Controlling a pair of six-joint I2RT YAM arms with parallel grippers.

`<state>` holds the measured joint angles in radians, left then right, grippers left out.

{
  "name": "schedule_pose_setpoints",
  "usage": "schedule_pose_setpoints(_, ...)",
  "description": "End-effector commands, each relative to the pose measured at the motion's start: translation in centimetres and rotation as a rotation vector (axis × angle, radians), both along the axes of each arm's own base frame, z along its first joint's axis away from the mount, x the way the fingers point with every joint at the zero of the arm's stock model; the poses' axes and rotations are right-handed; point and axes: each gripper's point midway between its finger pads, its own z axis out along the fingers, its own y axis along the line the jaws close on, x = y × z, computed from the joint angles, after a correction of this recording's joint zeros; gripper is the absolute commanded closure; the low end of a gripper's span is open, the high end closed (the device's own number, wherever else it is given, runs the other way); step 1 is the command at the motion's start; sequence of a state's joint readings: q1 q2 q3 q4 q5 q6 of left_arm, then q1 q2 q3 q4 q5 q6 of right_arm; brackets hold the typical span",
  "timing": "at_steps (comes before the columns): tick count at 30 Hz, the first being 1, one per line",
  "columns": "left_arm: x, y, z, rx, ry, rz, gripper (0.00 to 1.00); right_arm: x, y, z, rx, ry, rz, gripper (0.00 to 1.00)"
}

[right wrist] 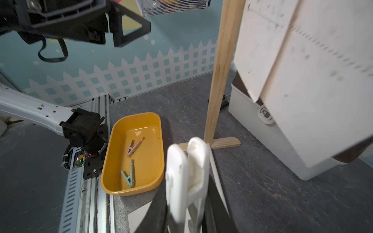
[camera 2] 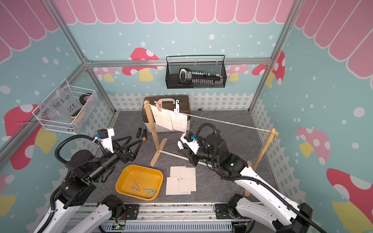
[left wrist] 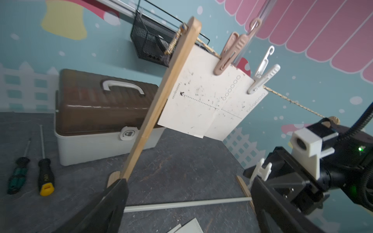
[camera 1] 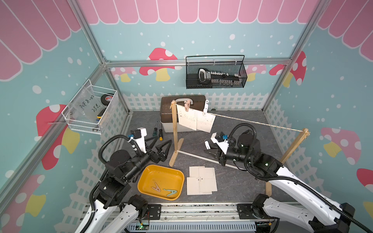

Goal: Remove the postcards from the strings
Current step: Remove the clamp from the clothesline, then place the clamp in the storage box.

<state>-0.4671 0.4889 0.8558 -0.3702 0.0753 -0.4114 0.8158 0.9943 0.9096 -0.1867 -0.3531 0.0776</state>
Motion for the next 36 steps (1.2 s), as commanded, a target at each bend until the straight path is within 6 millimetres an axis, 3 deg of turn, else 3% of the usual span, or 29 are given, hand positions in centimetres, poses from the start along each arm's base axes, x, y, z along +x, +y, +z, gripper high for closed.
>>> schedule_pose_setpoints(1, -0.4, 4.5, -0.8, 0.035, -0.005, 0.223, 0.0, 0.1, 2.8, -1.6, -0.001, -0.024, -0.024, 0.83)
schedule_pose_setpoints(10, -3.8, 8.9, 0.3, 0.001, -0.075, 0.366, 0.0, -5.1, 14.3, -7.4, -0.17, -0.029, 0.192, 0.83)
schedule_pose_setpoints(15, -5.2, 10.8, 0.4, -0.099, -0.107, 0.431, 0.0, -6.4, 18.0, -11.0, -0.207, 0.016, 0.233, 0.78)
schedule_pose_setpoints(19, -4.9, 10.1, -0.9, -0.21, -0.085, 0.391, 0.0, -6.1, 19.4, -13.3, -0.22, 0.063, 0.212, 0.56)
schedule_pose_setpoints(23, -4.2, 8.0, -1.9, -0.225, -0.039, 0.299, 0.0, -5.1, 19.7, -13.3, -0.222, 0.058, 0.156, 0.35)
schedule_pose_setpoints(27, -3.7, 6.2, -1.9, -0.189, -0.017, 0.22, 0.0, -4.0, 19.4, -12.5, -0.223, 0.04, 0.103, 0.29)
schedule_pose_setpoints(29, -3.4, 5.1, -2.0, -0.173, 0.004, 0.172, 0.0, -3.1, 18.7, -10.8, -0.195, 0.027, 0.077, 0.29)
schedule_pose_setpoints(32, -2.8, 3.2, -2.5, -0.167, 0.055, 0.091, 0.0, -1.1, 16.2, -6.1, -0.127, 0.008, 0.024, 0.29)
schedule_pose_setpoints(36, -2.2, 0.2, -2.3, -0.206, 0.097, -0.046, 0.0, 1.2, 11.1, 1.5, -0.124, -0.032, -0.021, 0.26)
